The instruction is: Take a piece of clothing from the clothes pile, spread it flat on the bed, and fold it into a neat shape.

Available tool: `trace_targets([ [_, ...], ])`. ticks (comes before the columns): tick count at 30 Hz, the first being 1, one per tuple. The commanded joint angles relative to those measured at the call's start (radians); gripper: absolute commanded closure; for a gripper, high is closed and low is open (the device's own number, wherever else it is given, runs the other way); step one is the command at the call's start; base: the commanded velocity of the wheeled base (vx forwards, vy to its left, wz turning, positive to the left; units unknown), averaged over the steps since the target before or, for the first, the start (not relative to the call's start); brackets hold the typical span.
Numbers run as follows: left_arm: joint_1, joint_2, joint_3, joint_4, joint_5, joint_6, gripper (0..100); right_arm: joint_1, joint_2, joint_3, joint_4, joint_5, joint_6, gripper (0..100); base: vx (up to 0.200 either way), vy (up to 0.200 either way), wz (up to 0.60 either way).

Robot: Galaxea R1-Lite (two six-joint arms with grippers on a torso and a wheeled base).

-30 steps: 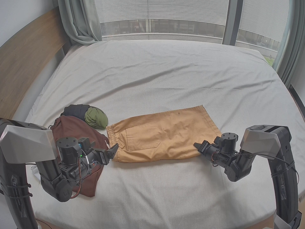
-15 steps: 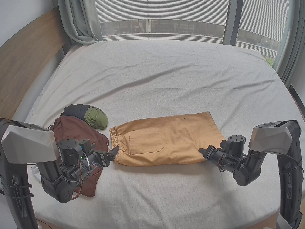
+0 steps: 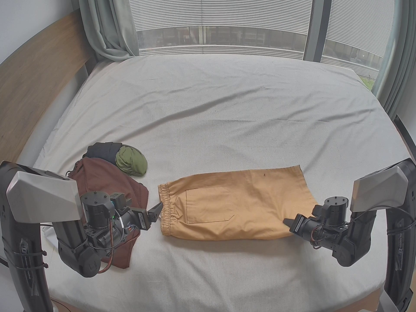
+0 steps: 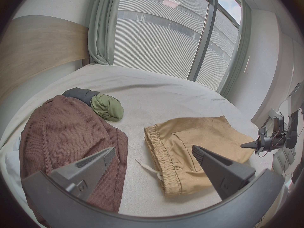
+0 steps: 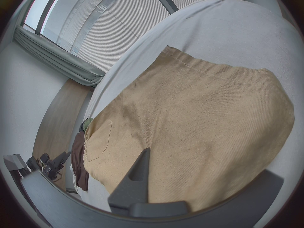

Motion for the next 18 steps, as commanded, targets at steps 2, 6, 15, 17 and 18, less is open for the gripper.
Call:
trace_targets([
  [2, 0.000, 0.023, 0.002, -0.001, -0.003, -0.001, 0, -0.008, 0.003, 0.085, -0.036, -0.001, -0.019, 100, 0.000, 0.000, 0.00],
  [6, -0.002, 0.023, 0.005, -0.002, -0.008, -0.010, 0, -0.006, 0.015, 0.116, -0.071, -0.001, -0.035, 100, 0.000, 0.000, 0.00],
  [15, -0.005, 0.020, 0.019, -0.002, -0.042, -0.036, 0, -0.020, 0.040, 0.139, -0.080, 0.001, -0.097, 100, 0.000, 0.000, 0.00],
  [17, -0.003, 0.023, 0.019, -0.002, -0.052, -0.036, 0, -0.023, 0.040, 0.140, -0.080, 0.001, -0.114, 100, 0.000, 0.000, 0.00],
  [18, -0.003, 0.023, 0.019, -0.002, -0.058, -0.036, 0, -0.023, 0.040, 0.140, -0.080, 0.001, -0.114, 100, 0.000, 0.000, 0.00],
])
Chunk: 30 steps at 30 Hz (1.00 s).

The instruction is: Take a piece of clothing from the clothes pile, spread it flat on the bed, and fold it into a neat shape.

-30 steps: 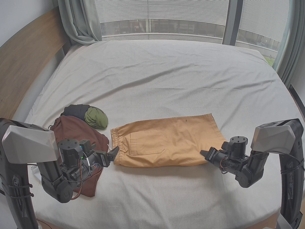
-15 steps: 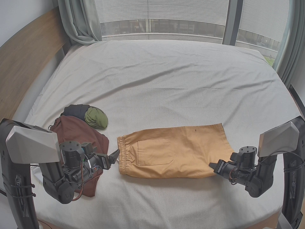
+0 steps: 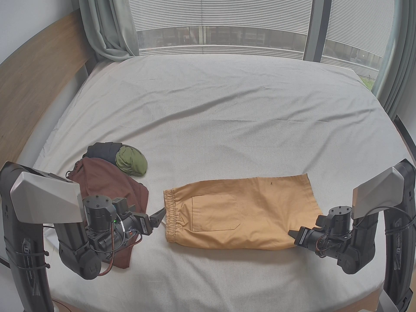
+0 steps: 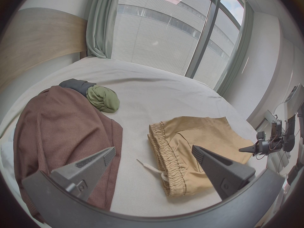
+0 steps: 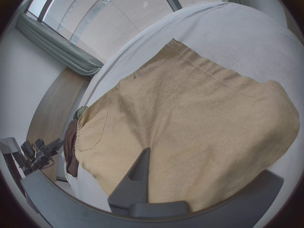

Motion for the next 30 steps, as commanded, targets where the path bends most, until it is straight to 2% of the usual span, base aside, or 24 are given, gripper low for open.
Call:
trace_targets([
  [1, 0.001, 0.001, 0.001, -0.002, -0.018, -0.006, 0, -0.007, 0.011, 0.010, 0.000, 0.001, -0.008, 100, 0.000, 0.000, 0.00],
  [2, 0.001, 0.000, 0.003, -0.002, -0.025, -0.013, 0, -0.007, 0.011, 0.010, 0.000, 0.001, -0.008, 0, 0.000, 0.000, 0.00],
  [7, 0.001, -0.002, 0.003, -0.002, -0.039, -0.026, 0, -0.007, 0.004, 0.022, 0.000, 0.001, -0.013, 0, 0.000, 0.000, 0.00],
  [12, -0.002, 0.004, -0.004, -0.002, -0.039, -0.026, 0, 0.010, -0.035, 0.115, 0.000, 0.003, -0.051, 0, 0.000, 0.000, 0.00],
  [15, 0.000, 0.018, -0.008, -0.002, -0.039, -0.029, 0, 0.041, -0.054, 0.190, 0.000, 0.006, -0.094, 0, 0.000, 0.000, 0.00],
  [20, -0.019, 0.029, -0.022, -0.001, -0.042, -0.067, 0, 0.107, -0.106, 0.262, 0.000, 0.032, -0.100, 0, 0.000, 0.000, 0.00],
  [25, -0.020, 0.034, -0.129, 0.001, -0.051, -0.082, 0, 0.157, -0.164, 0.268, 0.000, 0.041, -0.100, 0, 0.000, 0.000, 0.00],
  [30, -0.022, 0.098, -0.134, -0.001, -0.050, -0.092, 0, 0.188, -0.235, 0.240, 0.002, 0.075, -0.103, 0, 0.000, 0.000, 0.00],
])
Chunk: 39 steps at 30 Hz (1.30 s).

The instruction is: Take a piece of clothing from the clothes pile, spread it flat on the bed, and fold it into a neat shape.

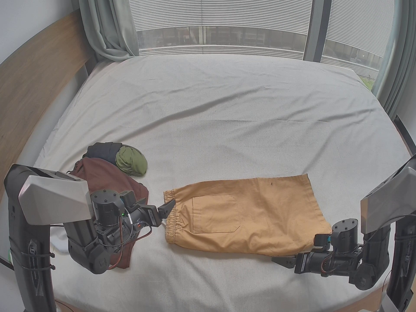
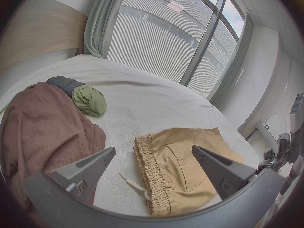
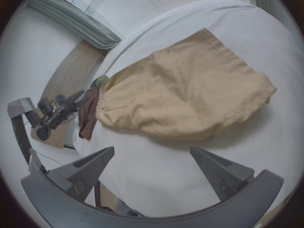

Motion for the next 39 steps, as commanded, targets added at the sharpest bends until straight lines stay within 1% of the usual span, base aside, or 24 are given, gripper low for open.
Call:
trace_targets([
  [1, -0.002, 0.067, -0.022, -0.001, -0.001, -0.008, 0, 0.035, -0.085, -0.031, 0.001, 0.026, -0.001, 0, 0.000, 0.000, 0.00],
  [5, -0.003, 0.098, -0.027, -0.001, 0.001, -0.044, 0, 0.034, -0.106, -0.071, 0.001, 0.052, 0.000, 0, 0.000, 0.000, 0.00],
  [10, -0.011, 0.115, -0.059, 0.001, 0.001, -0.152, 0, 0.020, -0.101, -0.071, -0.001, 0.066, 0.000, 0, 0.000, 0.000, 0.00],
  [12, -0.012, 0.136, -0.073, -0.001, 0.001, -0.172, 0, 0.012, -0.100, -0.071, -0.001, 0.067, 0.000, 0, 0.000, 0.000, 0.00],
  [18, -0.017, 0.189, -0.082, -0.001, 0.001, -0.190, 0, 0.009, -0.098, -0.075, -0.001, 0.069, 0.000, 0, 0.000, 0.000, 0.00],
  [24, -0.049, 0.236, -0.126, -0.001, 0.010, -0.274, 0, 0.000, -0.095, -0.089, -0.001, 0.067, 0.000, 0, 0.000, 0.000, 0.00],
  [39, -0.088, 0.291, -0.171, 0.001, 0.018, -0.294, 0, 0.000, -0.088, -0.098, -0.001, 0.067, 0.000, 0, 0.000, 0.000, 0.00],
])
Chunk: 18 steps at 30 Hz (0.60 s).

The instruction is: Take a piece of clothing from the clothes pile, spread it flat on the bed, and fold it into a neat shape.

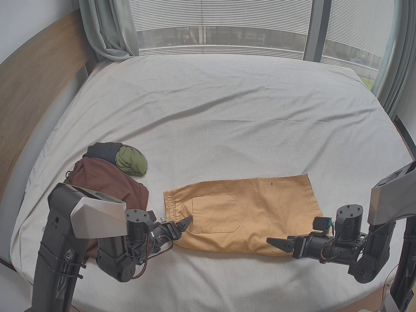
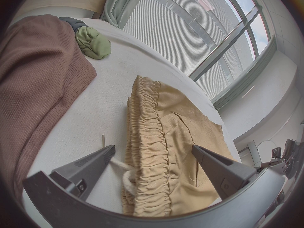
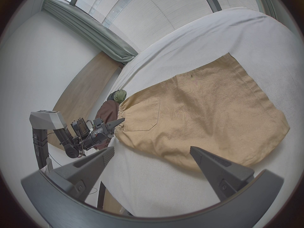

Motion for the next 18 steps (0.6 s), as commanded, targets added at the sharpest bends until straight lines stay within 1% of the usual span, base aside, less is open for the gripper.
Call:
trace_targets([
  [1, -0.015, 0.015, -0.018, 0.003, -0.001, -0.023, 0, 0.001, 0.005, -0.002, -0.001, 0.000, 0.000, 0, 0.000, 0.000, 0.00],
  [8, -0.035, 0.015, -0.073, 0.003, 0.001, -0.083, 0, 0.001, 0.011, -0.005, -0.001, 0.000, 0.000, 0, 0.000, 0.000, 0.00],
  [12, -0.044, 0.017, -0.096, 0.004, 0.001, -0.137, 0, 0.001, 0.013, -0.007, -0.001, 0.000, 0.000, 0, 0.000, 0.000, 0.00],
  [18, -0.041, 0.040, -0.109, 0.003, 0.002, -0.137, 0, 0.001, 0.018, -0.010, -0.001, 0.000, 0.000, 0, 0.000, 0.000, 0.00],
])
